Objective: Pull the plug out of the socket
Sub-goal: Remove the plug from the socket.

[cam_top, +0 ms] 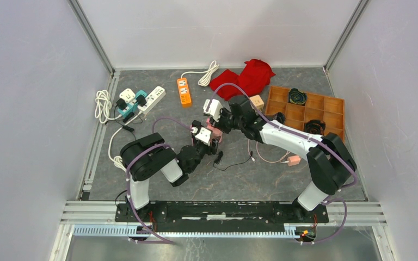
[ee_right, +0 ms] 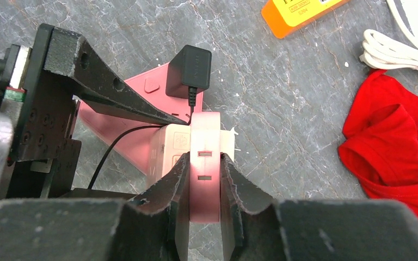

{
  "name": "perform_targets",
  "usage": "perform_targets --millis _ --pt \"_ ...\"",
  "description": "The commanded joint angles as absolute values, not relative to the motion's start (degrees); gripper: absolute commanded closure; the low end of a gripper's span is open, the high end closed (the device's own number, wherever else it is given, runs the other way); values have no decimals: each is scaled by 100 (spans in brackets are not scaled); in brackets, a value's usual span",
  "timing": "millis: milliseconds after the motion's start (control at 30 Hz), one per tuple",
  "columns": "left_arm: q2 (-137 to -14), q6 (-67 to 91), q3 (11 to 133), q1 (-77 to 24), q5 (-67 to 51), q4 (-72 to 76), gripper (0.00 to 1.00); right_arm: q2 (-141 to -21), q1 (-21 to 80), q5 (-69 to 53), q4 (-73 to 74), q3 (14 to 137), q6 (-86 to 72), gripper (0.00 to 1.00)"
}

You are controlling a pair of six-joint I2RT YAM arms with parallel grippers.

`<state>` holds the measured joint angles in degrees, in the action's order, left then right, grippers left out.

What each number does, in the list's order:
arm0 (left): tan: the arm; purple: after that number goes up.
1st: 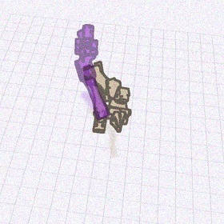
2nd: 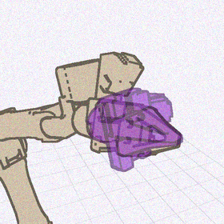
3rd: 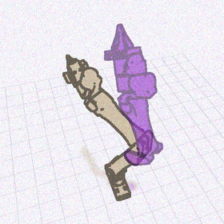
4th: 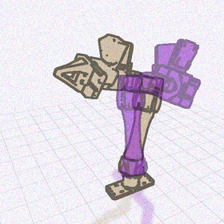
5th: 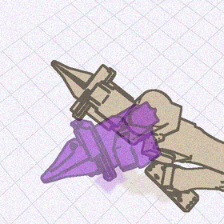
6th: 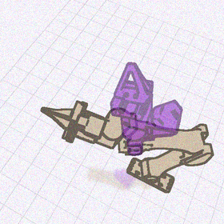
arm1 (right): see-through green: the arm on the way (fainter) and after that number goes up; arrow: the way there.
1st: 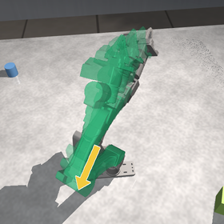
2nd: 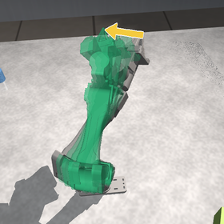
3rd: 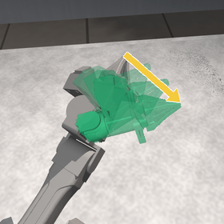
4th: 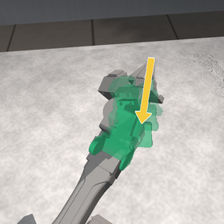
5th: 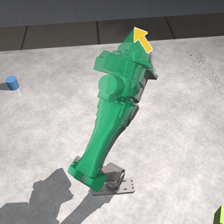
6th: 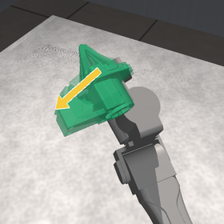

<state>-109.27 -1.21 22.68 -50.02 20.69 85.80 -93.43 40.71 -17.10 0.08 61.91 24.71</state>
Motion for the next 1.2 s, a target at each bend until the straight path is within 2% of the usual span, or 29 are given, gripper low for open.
perform_targets --millis 0,67,167,700,1167 --pt "-11025 -18 2250 -5010 2111 9917 79 -9064 4102 -2391 -9 6466 2175 100" --pt "-11062 -18 2191 -5008 2094 9922 89 -9022 4057 -2508 -14 6488 2113 100" --pt "-11074 155 2109 -5010 2030 9909 97 -8931 3934 -2659 -10 6523 2024 100" --pt "-10792 313 2058 -5010 1899 8916 98 -8367 3061 -3784 -159 6597 1465 100" --pt "-10401 357 2440 -5009 1857 7358 98 -8817 3168 -4273 -75 6401 1360 100"
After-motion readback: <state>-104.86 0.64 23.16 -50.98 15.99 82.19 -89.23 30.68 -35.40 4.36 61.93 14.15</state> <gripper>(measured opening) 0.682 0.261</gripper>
